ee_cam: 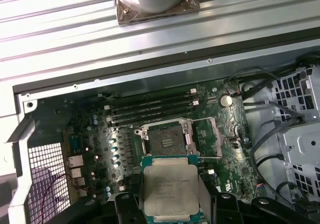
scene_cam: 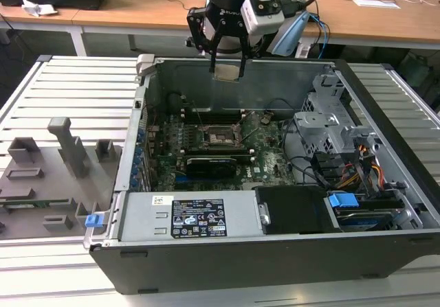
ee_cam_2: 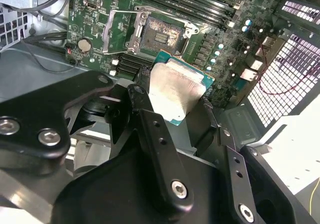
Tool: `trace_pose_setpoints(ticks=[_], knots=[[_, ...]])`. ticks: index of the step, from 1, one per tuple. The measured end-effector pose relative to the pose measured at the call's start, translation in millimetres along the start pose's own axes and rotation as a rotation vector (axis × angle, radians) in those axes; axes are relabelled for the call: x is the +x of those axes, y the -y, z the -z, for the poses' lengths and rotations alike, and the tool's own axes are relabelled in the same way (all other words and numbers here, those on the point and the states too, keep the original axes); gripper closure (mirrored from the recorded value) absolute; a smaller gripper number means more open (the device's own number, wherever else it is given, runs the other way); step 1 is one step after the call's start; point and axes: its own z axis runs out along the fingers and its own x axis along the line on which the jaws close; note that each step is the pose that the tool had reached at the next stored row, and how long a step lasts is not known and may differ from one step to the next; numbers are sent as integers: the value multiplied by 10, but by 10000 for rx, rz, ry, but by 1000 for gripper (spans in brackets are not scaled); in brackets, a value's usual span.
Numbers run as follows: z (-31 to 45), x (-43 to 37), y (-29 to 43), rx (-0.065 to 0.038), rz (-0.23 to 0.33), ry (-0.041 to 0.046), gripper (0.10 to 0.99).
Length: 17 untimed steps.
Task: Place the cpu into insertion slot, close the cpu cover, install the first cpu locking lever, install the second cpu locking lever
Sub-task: 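Place the cpu into insertion slot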
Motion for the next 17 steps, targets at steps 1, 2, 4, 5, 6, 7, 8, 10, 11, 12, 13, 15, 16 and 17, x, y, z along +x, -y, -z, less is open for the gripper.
trace_pose_setpoints(ticks=[1,2,4,5,6,7,8,10,11,12,13,15,16,17], knots=[[0,0,0,0,-13,1,557],[0,0,0,0,-24,2,557],[-1,0,0,-2,-55,5,557],[0,0,0,-2,-68,6,557],[0,0,0,-2,-86,8,557],[-1,0,0,-3,-102,9,557],[-1,0,0,-3,-115,10,557],[-1,0,0,-4,-149,14,557],[-1,1,0,-4,-213,19,557],[-1,1,0,-5,-251,23,557],[-1,1,0,-6,-281,25,557],[-2,1,0,-8,-337,31,557],[-1,1,0,-7,-371,33,557],[-2,1,0,-7,-419,37,557]])
